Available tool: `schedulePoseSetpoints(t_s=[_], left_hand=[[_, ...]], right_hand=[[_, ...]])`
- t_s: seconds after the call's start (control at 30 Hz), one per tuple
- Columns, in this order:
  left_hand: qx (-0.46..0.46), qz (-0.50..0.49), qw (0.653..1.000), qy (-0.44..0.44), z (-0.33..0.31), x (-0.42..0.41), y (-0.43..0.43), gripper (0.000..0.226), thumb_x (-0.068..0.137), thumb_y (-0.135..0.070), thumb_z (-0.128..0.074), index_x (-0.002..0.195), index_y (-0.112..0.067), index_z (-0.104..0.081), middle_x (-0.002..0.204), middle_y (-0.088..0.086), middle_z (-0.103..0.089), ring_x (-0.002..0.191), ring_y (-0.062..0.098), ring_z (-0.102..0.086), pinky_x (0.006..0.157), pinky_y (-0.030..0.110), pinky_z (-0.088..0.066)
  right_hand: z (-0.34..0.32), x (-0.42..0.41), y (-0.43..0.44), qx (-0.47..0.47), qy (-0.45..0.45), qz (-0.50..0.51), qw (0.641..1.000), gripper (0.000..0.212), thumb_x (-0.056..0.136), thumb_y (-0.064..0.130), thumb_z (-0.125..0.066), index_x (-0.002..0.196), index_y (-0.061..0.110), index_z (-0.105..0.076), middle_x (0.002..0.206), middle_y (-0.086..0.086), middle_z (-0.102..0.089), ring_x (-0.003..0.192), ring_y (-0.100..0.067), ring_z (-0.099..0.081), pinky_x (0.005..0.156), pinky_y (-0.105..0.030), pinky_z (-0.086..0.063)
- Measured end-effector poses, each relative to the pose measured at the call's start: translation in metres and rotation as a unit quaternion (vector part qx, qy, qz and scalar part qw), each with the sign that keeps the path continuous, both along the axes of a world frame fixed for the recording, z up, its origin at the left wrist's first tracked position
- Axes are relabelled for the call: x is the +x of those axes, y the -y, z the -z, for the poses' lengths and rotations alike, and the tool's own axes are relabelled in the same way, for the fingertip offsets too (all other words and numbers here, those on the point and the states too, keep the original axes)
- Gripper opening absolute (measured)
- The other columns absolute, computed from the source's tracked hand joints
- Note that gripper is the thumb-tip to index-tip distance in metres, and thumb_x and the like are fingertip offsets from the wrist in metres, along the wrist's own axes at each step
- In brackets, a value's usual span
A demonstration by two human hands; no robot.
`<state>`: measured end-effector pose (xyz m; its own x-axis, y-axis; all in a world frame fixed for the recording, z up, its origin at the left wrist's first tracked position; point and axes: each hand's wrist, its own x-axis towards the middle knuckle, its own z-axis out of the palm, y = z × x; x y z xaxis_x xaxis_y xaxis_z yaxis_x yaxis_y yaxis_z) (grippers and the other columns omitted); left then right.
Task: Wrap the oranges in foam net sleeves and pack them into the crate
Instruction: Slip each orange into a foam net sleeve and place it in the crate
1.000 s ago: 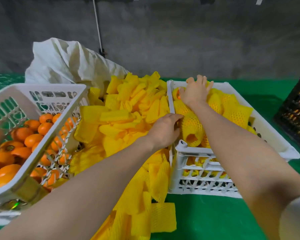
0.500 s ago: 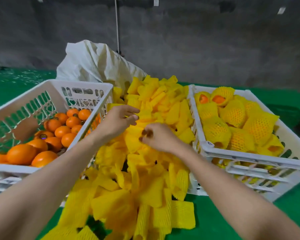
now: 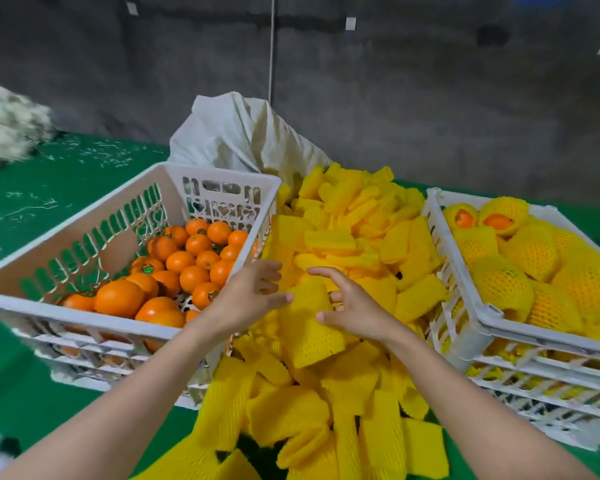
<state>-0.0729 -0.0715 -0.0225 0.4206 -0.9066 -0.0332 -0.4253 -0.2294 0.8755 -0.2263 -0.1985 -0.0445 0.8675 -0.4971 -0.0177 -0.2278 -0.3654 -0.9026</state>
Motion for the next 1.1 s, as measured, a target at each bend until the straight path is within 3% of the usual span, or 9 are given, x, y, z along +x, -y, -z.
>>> schedulePoseSetpoints(t_s=[0.17,0.27,0.4,0.53,0.67,0.73,0.8,0.9,1.1], left_hand=[[-0.007,0.004,0.997,-0.078,-0.004,0.003,-0.008,0.044,0.079,-0.014,-0.075,0.12,-0.011,-0.057,0.111,0.004,-0.065,0.1,0.023,-0.062,0.084,0.044,-0.054],[-0.065,-0.036,0.997,0.011,-0.01,0.003,-0.016,0.016,0.078,-0.016,-0.076,0.085,-0.012,-0.062,0.066,-0.009,-0.059,0.06,0.014,-0.053,0.054,0.03,-0.042],[-0.087,-0.073,0.991,0.068,-0.023,0.012,-0.022,0.029,0.078,-0.018,-0.073,0.094,0.001,-0.058,0.086,0.024,-0.061,0.076,0.039,-0.059,0.061,0.05,-0.044],[-0.052,-0.057,0.995,0.066,-0.035,0.042,-0.026,0.031,0.077,-0.023,-0.075,0.072,-0.013,-0.047,0.059,0.001,-0.046,0.053,0.014,-0.044,0.048,0.028,-0.032],[0.03,0.059,0.993,-0.099,-0.046,0.095,-0.032,0.029,0.085,-0.045,-0.062,0.081,-0.016,-0.058,0.071,-0.009,-0.065,0.058,0.011,-0.062,0.05,0.019,-0.046],[0.161,0.08,0.979,0.099,-0.037,0.124,-0.03,0.026,0.096,-0.038,-0.05,0.087,-0.016,-0.06,0.092,0.004,-0.065,0.066,0.014,-0.06,0.055,0.02,-0.046],[0.329,0.152,0.89,0.277,-0.019,0.142,-0.028,0.027,0.092,-0.037,-0.055,0.109,-0.017,-0.06,0.111,0.004,-0.06,0.08,0.013,-0.055,0.063,0.022,-0.046],[0.486,0.215,0.774,0.344,0.007,0.148,-0.033,0.041,0.088,-0.033,-0.056,0.126,-0.017,-0.053,0.102,-0.001,-0.055,0.066,0.015,-0.049,0.051,0.025,-0.039],[0.443,0.227,0.792,0.354,0.023,0.156,-0.03,0.02,0.083,-0.022,-0.058,0.101,-0.016,-0.052,0.089,0.0,-0.049,0.068,0.019,-0.046,0.058,0.029,-0.039]], right_hand=[[-0.025,0.001,-0.018,0.061,0.077,0.017,0.995,0.047,0.083,-0.007,-0.061,0.113,0.029,-0.052,0.106,-0.009,-0.062,0.085,-0.012,-0.062,0.07,-0.029,-0.05],[-0.028,0.015,-0.028,-0.158,0.067,0.082,0.982,0.037,0.081,0.009,-0.07,0.11,0.026,-0.055,0.113,0.002,-0.054,0.101,-0.007,-0.054,0.085,-0.022,-0.044],[-0.035,0.042,-0.052,-0.379,0.135,0.133,0.906,0.031,0.076,0.021,-0.074,0.105,0.014,-0.066,0.111,-0.007,-0.055,0.109,-0.017,-0.047,0.091,-0.016,-0.032],[-0.043,0.072,-0.065,-0.476,0.162,0.165,0.848,0.021,0.071,0.022,-0.072,0.087,0.01,-0.066,0.089,-0.005,-0.059,0.091,-0.021,-0.048,0.077,-0.028,-0.034],[-0.047,0.093,-0.06,-0.322,0.08,0.117,0.936,0.015,0.077,0.007,-0.066,0.084,0.018,-0.059,0.081,0.006,-0.057,0.09,-0.026,-0.053,0.084,-0.042,-0.039],[-0.045,0.097,-0.056,-0.251,0.069,0.089,0.961,0.021,0.079,0.004,-0.062,0.081,0.021,-0.051,0.076,0.009,-0.05,0.083,-0.02,-0.053,0.083,-0.045,-0.041],[-0.042,0.099,-0.055,-0.239,0.075,0.072,0.965,0.023,0.08,0.002,-0.059,0.081,0.022,-0.049,0.074,0.015,-0.048,0.074,-0.003,-0.05,0.074,-0.032,-0.037],[-0.038,0.102,-0.055,-0.214,0.064,0.029,0.974,0.027,0.083,0.002,-0.056,0.099,0.024,-0.059,0.094,0.019,-0.056,0.084,0.007,-0.052,0.071,-0.014,-0.038],[-0.043,0.103,-0.055,-0.13,0.104,0.006,0.986,0.041,0.079,-0.014,-0.047,0.084,0.024,-0.061,0.085,0.013,-0.062,0.077,0.01,-0.055,0.071,-0.007,-0.042]])
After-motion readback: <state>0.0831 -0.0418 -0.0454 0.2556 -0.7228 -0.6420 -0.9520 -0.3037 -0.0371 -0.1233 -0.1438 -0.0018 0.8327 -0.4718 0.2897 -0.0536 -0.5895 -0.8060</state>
